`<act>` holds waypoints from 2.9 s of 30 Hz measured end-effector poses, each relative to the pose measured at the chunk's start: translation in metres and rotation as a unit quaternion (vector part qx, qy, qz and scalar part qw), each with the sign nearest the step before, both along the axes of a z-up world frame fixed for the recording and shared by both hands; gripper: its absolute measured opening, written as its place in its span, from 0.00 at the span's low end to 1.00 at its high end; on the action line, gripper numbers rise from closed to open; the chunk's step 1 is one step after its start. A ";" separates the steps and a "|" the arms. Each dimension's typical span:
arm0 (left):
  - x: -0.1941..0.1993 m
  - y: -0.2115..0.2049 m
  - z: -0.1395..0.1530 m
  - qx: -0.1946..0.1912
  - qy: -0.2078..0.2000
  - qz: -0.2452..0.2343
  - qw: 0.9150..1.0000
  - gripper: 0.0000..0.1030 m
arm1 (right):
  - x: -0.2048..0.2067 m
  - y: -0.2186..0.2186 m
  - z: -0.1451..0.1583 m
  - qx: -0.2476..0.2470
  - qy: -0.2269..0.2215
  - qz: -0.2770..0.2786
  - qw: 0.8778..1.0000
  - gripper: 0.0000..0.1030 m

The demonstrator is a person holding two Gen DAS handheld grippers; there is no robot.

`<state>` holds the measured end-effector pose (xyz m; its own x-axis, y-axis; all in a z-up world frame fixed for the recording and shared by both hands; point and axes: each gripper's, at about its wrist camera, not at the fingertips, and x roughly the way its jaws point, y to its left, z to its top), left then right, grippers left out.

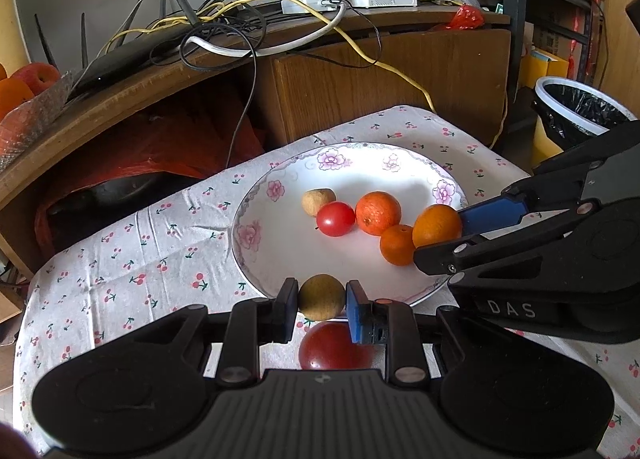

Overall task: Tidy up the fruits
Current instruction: 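Carry the orange toward the white bowl while the left tool carries the potato, then lower the orange into the bowl and open the right tool, then lower the small potato into the bowl and open the left tool, then move the right tool to the large dark red tomato while the left tool approaches the red tomato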

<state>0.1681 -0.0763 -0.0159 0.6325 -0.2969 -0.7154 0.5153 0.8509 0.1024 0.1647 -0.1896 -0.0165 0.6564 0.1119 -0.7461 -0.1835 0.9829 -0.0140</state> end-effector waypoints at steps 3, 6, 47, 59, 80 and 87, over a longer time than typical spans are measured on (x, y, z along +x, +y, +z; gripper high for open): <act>0.002 0.000 -0.002 0.000 0.001 0.000 1.000 0.33 | 0.004 0.000 -0.002 -0.002 0.001 0.001 1.000 0.28; 0.004 -0.001 -0.003 -0.001 0.002 0.001 1.000 0.33 | 0.007 0.000 -0.003 -0.004 0.002 0.001 1.000 0.28; 0.014 0.000 0.000 0.005 -0.010 0.016 1.000 0.34 | 0.018 -0.002 -0.003 -0.012 -0.018 -0.008 1.000 0.39; 0.008 0.006 0.012 0.007 -0.019 0.020 1.000 0.35 | 0.010 0.001 0.007 -0.004 -0.030 -0.004 1.000 0.42; -0.027 0.039 0.027 0.005 -0.011 0.026 1.000 0.36 | -0.022 0.017 0.022 0.006 -0.043 0.034 0.998 0.43; -0.041 0.052 0.016 0.014 0.009 0.018 1.000 0.36 | -0.039 0.027 0.014 0.006 -0.024 0.063 0.998 0.43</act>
<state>0.1271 -0.0242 0.0005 0.6302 -0.2533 -0.7340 0.4859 0.8660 0.1183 0.1260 -0.1622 -0.0024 0.6715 0.2047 -0.7122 -0.3057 0.9520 -0.0146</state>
